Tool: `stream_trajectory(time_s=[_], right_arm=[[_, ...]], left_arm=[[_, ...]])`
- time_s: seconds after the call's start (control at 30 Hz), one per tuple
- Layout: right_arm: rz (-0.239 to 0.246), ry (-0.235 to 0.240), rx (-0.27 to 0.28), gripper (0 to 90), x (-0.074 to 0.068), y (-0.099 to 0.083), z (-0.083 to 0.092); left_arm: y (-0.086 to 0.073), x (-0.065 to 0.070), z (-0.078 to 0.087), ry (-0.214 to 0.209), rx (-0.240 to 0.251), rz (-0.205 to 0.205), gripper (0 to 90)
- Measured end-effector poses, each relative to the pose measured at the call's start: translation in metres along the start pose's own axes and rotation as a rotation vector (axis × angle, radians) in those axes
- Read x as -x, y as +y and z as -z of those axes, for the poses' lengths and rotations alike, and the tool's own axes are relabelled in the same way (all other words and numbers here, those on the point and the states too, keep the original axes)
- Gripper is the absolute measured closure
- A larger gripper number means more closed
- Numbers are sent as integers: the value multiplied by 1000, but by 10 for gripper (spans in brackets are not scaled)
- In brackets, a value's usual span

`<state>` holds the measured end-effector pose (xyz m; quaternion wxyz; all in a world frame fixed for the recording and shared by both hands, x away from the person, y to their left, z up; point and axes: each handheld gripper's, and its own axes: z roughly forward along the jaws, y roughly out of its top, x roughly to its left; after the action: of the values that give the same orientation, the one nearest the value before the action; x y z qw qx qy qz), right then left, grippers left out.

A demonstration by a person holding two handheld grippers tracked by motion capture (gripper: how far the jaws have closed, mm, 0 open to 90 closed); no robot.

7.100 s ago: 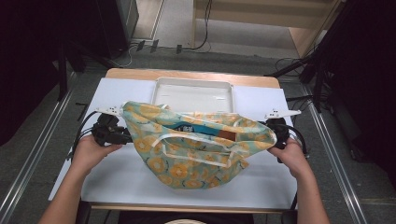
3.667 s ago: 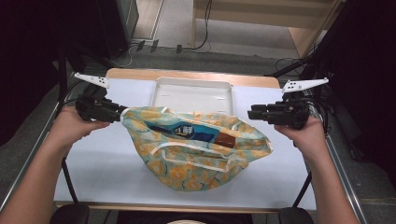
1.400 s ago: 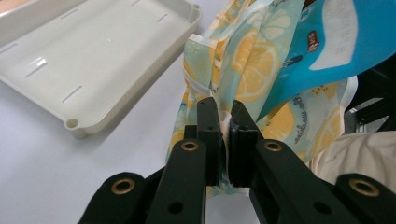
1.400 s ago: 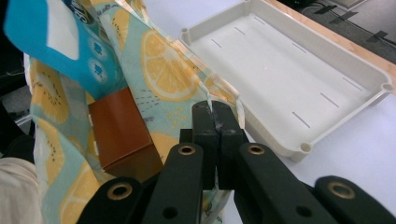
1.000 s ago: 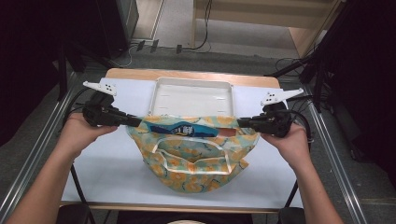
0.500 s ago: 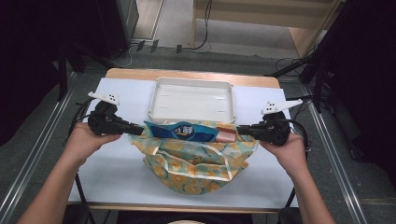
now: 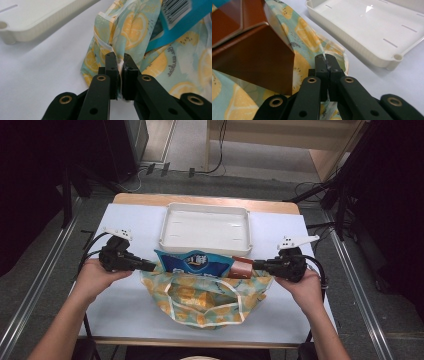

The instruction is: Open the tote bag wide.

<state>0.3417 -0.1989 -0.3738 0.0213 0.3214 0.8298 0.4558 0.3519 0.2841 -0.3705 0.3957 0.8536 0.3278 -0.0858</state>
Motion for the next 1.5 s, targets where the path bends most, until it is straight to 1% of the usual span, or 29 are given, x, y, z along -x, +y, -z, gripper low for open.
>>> stream_trajectory(time_s=[0.23,0.3,0.43,0.6,0.7,0.8,0.93,1.0,1.13,1.23,1.3,1.37,1.43,1.47,1.5], right_arm=[[-17,5,2,900,4,-11,-9],[-25,5,4,900,5,-14,-11],[-32,1,-5,900,7,-19,-15],[-33,-2,2,900,8,-25,-17],[-36,-6,-9,900,9,-29,-20],[-48,-6,-20,900,10,-32,-22],[-50,-6,-30,900,11,-35,-25],[-43,-19,-56,895,11,-38,-28],[-54,-18,-61,884,12,-42,-30],[-58,-19,-55,854,12,-42,-27],[-52,-18,-36,842,10,-42,-22],[-36,-18,-21,810,8,-41,-18],[-22,-27,-6,772,5,-39,-12],[-22,-27,-6,772,5,-39,-12],[-6,-27,13,717,1,-35,-6]], left_arm=[[-8,-5,-9,-13,0,25,858],[-9,-6,-12,-7,-1,26,857],[-13,-9,-18,-14,-7,37,854],[-18,-12,-22,-13,-4,34,846],[-20,-13,-25,-17,0,39,847],[-22,-14,-28,-19,-6,43,844],[-25,-16,-31,-16,-11,47,841],[-27,-19,-34,-15,-25,51,839],[-27,-20,-35,-16,-27,55,835],[-26,-19,-35,-30,-28,44,834],[-26,-18,-33,-28,-19,35,824],[-25,-17,-29,-26,-5,34,790],[-25,-15,-23,-21,22,28,760],[-25,-15,-23,-21,22,28,747],[-25,-14,-18,-24,33,22,737]])
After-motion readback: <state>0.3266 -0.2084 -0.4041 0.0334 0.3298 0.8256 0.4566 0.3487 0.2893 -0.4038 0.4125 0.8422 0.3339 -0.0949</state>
